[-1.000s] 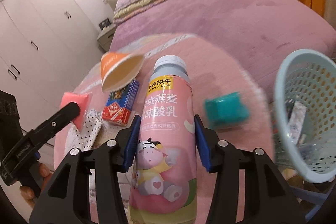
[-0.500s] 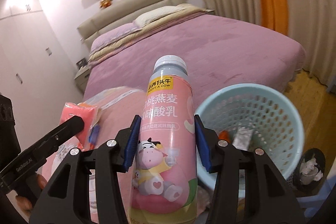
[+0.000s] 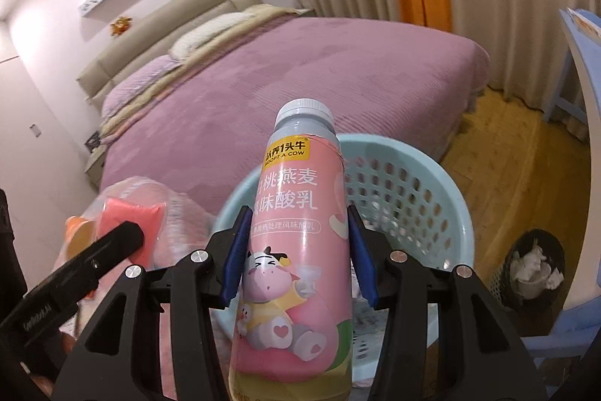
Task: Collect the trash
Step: 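Carry the pink bag and yogurt bottle over the basket and open both tools, then withdraw both tools from the basket toward the remaining trash, then close left tool on the white dotted cloth while right tool grasps the teal bag, then carry the cloth and teal bag over the basket and open both tools, then move both tools back over the orange cup and card box, then close left tool on the orange paper cup while right tool grasps the red-blue card box, then carry the cup and card box over the basket and open both tools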
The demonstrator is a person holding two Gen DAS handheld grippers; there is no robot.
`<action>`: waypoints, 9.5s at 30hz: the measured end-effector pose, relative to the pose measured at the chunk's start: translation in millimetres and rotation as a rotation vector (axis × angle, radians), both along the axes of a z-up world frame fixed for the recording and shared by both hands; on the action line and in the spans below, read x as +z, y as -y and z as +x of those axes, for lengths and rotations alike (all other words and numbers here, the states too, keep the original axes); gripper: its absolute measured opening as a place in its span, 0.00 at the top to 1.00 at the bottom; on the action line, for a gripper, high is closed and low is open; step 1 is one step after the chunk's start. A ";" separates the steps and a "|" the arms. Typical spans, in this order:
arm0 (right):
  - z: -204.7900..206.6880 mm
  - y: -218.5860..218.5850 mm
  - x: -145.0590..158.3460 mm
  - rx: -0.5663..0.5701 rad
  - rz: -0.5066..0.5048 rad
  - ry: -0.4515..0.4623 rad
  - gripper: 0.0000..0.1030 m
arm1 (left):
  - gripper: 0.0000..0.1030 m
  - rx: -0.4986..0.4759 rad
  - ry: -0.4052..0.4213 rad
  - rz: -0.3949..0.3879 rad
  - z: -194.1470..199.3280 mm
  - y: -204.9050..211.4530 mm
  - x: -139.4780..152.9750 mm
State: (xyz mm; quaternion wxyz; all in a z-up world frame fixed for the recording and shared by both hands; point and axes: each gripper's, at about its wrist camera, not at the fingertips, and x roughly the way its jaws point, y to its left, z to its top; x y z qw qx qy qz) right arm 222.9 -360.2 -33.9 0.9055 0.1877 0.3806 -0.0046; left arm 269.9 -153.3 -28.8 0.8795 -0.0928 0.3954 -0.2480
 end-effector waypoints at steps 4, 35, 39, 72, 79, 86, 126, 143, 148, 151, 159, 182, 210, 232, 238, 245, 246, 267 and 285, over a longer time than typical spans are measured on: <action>7.1 15.3 -22.8 -0.042 0.001 -0.049 0.55 | 0.59 -0.004 -0.044 0.025 9.1 10.1 -18.8; -24.1 -36.2 -0.8 0.091 0.020 0.046 0.44 | 0.28 0.144 0.061 -0.021 -61.0 -76.0 19.1; -31.6 -74.7 16.0 0.198 -0.011 0.109 0.44 | 0.29 0.213 0.089 0.039 -80.5 -106.8 27.0; 20.5 -220.0 -40.4 0.427 -0.158 -0.041 0.28 | 0.44 0.488 -0.034 0.292 -122.5 -280.1 -42.6; 22.9 -226.2 -42.1 0.428 -0.191 -0.047 0.28 | 0.64 0.520 -0.033 0.301 -124.6 -284.2 -42.8; 21.6 -234.1 -42.7 0.437 -0.244 -0.042 0.48 | 0.86 0.525 -0.021 0.253 -129.5 -289.8 -36.7; -32.3 -93.0 56.1 0.246 -0.165 0.190 0.52 | 0.98 0.104 0.264 0.063 -82.9 -96.9 74.8; 5.1 10.9 -13.3 0.016 0.037 -0.109 0.52 | 0.98 -0.063 0.124 0.027 -10.7 14.9 21.1; 4.2 21.9 -29.6 0.004 0.060 -0.135 0.51 | 0.98 -0.060 0.072 0.027 1.1 24.8 1.0; 2.4 25.6 -33.6 -0.002 0.078 -0.140 0.50 | 0.90 -0.061 0.047 0.022 5.0 26.3 -5.8; -5.6 23.4 -35.2 0.014 0.126 -0.133 0.37 | 0.53 -0.014 0.057 0.037 -7.5 7.7 -4.7; -15.3 -92.1 6.8 0.248 0.005 -0.024 0.37 | 0.43 0.165 0.167 0.039 -63.9 -112.1 32.8; -10.2 -246.3 -16.3 0.406 -0.161 0.118 0.37 | 0.27 0.545 -0.074 -0.141 18.4 -324.8 -8.9; -10.5 -264.0 -20.1 0.445 -0.228 0.101 0.37 | 0.57 0.531 -0.129 -0.283 40.9 -317.9 -32.9; -7.6 -278.2 -13.3 0.515 -0.155 0.083 0.37 | 0.58 0.495 -0.077 -0.259 13.9 -319.6 -12.1; 1.2 -322.5 -1.4 0.623 -0.096 0.016 0.37 | 0.62 0.501 -0.028 -0.157 -35.9 -342.6 10.4; 2.8 -327.1 -1.7 0.624 -0.088 0.002 0.36 | 0.62 0.504 -0.028 -0.156 -40.3 -347.1 10.6; 20.2 -410.0 -25.3 0.586 -0.180 -0.097 0.28 | 0.62 0.578 -0.010 -0.153 -100.6 -412.2 2.5; -7.6 -271.3 58.2 0.418 -0.182 0.138 0.39 | 0.61 0.350 0.080 -0.127 -95.7 -315.6 38.0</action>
